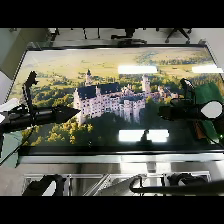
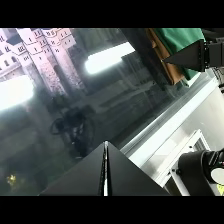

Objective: Fold the shirts.

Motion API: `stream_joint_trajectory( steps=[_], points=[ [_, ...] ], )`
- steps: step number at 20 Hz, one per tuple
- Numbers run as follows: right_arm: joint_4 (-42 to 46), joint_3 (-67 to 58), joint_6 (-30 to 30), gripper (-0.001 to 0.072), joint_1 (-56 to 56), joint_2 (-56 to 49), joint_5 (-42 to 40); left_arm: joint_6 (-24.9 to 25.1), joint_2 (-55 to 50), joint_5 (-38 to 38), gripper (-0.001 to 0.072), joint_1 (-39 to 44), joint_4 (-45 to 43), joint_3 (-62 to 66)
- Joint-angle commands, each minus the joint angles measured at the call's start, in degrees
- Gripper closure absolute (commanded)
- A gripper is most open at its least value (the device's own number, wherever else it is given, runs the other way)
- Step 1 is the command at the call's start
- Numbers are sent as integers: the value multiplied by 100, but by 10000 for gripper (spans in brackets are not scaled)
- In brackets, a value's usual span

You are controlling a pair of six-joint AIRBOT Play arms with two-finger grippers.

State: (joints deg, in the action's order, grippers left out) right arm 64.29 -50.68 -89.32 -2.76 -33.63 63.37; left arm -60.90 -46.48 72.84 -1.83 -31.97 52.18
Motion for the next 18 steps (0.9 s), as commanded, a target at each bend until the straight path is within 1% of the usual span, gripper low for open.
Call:
stream_joint_trajectory(
  steps=[1, 7, 8, 9, 10, 12, 13, 14, 15, 16, 17, 18],
  points=[
    [0, 2, -2, 684, -7, 4, 4, 0, 4, 4, 693, 2, -2, -2],
    [0, 2, -2, 684, -7, 4, 4, 0, 4, -26, 692, 0, -42, 0],
    [0, 2, -2, 684, -7, 4, 4, -59, 4, -120, 693, 0, -278, 13],
    [0, 2, -2, 684, -7, 4, 4, -310, 2, -232, 693, 0, -730, 61],
    [0, 2, -2, 684, -7, 4, 7, -767, 4, -352, 692, 0, -1375, 140],
    [0, 2, -2, 684, -7, 4, 4, -1766, -22, -479, 689, 0, -3042, 415],
    [0, 2, -2, 684, -7, 4, 4, -2162, -83, -476, 688, 0, -3853, 584],
    [0, 2, -2, 684, -7, 4, 4, -2476, -173, -461, 687, 0, -4697, 774],
    [0, 2, -2, 684, -7, 4, 7, -2680, -286, -431, 664, 0, -5429, 957],
    [0, 2, -2, 684, -7, 4, 7, -2848, -446, -437, 355, -2, -6092, 1128],
    [0, 2, -2, 684, -7, 4, 4, -3047, -634, -483, 79, -20, -6620, 1257],
    [0, 2, -2, 684, -7, 4, 4, -3150, -890, -522, 35, -118, -6937, 1408]
  ],
)
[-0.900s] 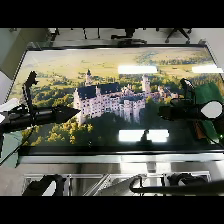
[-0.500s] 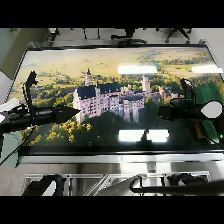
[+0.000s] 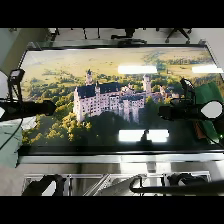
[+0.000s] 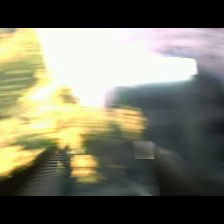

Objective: Fold the shirts.

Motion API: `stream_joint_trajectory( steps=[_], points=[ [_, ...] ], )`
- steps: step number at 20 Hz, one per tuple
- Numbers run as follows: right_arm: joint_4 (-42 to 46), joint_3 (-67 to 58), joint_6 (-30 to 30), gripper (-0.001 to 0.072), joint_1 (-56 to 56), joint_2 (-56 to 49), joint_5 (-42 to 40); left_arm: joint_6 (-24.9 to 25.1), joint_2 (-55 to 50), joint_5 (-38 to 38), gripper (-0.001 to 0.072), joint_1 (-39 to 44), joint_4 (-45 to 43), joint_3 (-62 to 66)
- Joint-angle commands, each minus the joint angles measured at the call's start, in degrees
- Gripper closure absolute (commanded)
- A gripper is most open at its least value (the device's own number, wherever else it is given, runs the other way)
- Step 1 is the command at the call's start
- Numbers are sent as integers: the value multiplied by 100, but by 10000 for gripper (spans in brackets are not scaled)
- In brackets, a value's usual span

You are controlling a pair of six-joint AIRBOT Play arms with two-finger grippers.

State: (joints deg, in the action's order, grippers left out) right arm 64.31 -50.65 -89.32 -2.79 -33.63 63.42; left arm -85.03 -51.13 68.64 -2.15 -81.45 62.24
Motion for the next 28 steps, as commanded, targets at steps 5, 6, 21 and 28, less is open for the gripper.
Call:
stream_joint_trajectory(
  steps=[5, 6, 21, 28],
  points=[
    [-2, 0, -2, 684, -4, 4, 0, -695, -1932, -472, 34, -1475, -2083, 1047],
    [-2, 0, -2, 684, -4, 4, 0, -695, -2262, -496, 34, -1823, -2048, 1182],
    [-2, 0, -2, 684, -4, 4, 0, -673, -5414, -1241, 686, -2811, -2037, 2450],
    [-2, 0, -2, 684, -4, 4, 0, -140, -4393, -459, 696, -1805, -1419, 3952]
  ],
)
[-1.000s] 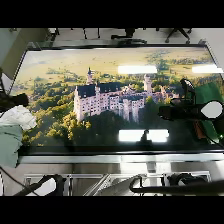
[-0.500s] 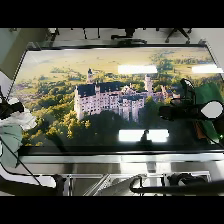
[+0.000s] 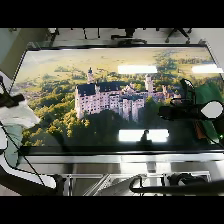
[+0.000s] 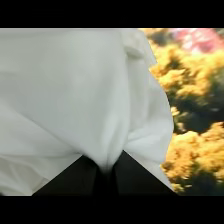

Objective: Fold the shirts.

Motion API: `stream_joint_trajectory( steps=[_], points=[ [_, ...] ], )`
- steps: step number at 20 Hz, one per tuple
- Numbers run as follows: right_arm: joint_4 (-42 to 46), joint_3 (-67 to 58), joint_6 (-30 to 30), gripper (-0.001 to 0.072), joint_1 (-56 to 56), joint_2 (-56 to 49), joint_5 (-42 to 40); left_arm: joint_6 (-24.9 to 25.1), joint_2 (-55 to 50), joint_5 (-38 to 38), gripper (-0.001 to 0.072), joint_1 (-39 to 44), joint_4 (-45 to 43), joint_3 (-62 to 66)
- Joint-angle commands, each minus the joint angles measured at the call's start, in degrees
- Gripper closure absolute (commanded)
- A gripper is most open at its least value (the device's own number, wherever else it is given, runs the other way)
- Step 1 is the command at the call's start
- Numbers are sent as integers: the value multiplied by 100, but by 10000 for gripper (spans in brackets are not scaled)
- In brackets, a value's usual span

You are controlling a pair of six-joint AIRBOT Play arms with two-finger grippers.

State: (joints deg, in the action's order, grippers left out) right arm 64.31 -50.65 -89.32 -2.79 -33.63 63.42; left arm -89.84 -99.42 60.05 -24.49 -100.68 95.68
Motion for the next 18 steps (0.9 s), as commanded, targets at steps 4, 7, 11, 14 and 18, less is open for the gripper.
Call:
stream_joint_trajectory(
  steps=[4, 7, 11, 14, 18],
  points=[
    [0, 0, -2, 684, -4, 4, 0, 831, 1318, 1287, 696, 1314, 2415, 1084],
    [-2, 0, -2, 684, -4, 4, 0, 903, 1781, 1515, 696, 2192, 3370, 1080],
    [-2, 0, -2, 684, -4, 4, 0, 883, 1764, 1532, 695, 3565, 3475, 901],
    [-2, 0, -2, 684, -4, 4, 0, 881, 1469, 1244, 693, 4470, 3475, 221],
    [-2, 0, -2, 684, -4, 4, 0, 872, 791, 1078, 195, 5289, 3486, -507]
  ],
)
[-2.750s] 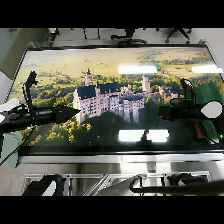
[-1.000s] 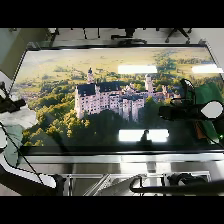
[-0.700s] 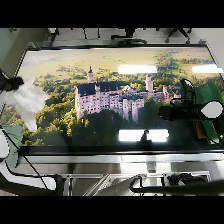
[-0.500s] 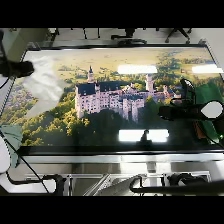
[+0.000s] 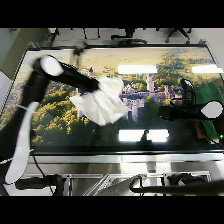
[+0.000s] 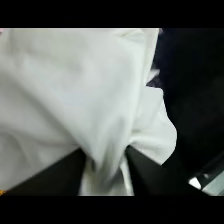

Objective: Fold the shirts.

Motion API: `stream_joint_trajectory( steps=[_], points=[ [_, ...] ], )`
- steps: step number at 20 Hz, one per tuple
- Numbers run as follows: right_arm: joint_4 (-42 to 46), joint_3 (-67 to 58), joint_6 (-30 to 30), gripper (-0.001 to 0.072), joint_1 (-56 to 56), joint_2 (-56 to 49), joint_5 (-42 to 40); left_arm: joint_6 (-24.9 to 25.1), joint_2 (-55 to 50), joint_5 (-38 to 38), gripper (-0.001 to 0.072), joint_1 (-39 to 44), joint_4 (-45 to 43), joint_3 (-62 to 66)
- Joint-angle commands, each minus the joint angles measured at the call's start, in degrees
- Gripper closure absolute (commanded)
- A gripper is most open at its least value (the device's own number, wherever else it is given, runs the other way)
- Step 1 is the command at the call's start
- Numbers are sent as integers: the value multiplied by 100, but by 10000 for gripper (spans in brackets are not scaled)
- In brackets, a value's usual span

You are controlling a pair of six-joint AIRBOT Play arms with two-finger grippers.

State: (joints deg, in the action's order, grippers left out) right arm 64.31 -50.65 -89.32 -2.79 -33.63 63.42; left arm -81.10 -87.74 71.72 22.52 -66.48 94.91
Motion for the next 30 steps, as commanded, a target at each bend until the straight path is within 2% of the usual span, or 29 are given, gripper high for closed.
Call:
stream_joint_trajectory(
  steps=[1, 4, 8, 10, 13, 15, 17, 18, 20, 21, 24, 29, 30],
  points=[
    [-2, 0, -2, 684, -4, 4, 0, -116, -518, 24, 15, 656, 68, -415],
    [-2, 0, -2, 684, -4, 4, 0, -66, -706, 894, 16, 446, 48, 243],
    [-2, 0, -2, 684, -4, 4, 0, -94, -245, 1661, 15, -636, 55, 940],
    [0, 0, -2, 684, -4, 4, -50, -168, 219, 1633, 15, -1237, 55, 369],
    [-116, 2, -2, 684, -7, -26, -295, -111, 826, 1274, 16, -1915, 57, -1202],
    [-249, 2, -2, 684, -7, -90, -450, -74, 1045, 654, 16, -2232, 103, -2387],
    [-367, 4, 0, 675, -7, -254, -566, 192, 1032, -52, 16, -2398, 688, -3344],
    [-369, 4, 0, 653, -7, -387, -553, 378, 962, -354, 16, -2422, 1058, -3670],
    [-415, 7, 0, 149, -26, -765, -400, 743, 708, -962, 16, -2393, 1738, -4089],
    [-413, 7, 2, 119, -85, -970, -345, 863, 527, -1180, 15, -2356, 2009, -4153],
    [-411, 7, 57, 119, -501, -1574, -369, 1110, -164, -1499, 16, -2157, 2610, -3960],
    [-621, 4, 136, 118, -1349, -2575, -933, 1117, -1119, -1318, 17, -1971, 2594, -3086],
    [-901, 4, 358, 118, -1416, -2723, -1080, 1115, -1220, -1298, 88, -1971, 2594, -2990]
  ],
)
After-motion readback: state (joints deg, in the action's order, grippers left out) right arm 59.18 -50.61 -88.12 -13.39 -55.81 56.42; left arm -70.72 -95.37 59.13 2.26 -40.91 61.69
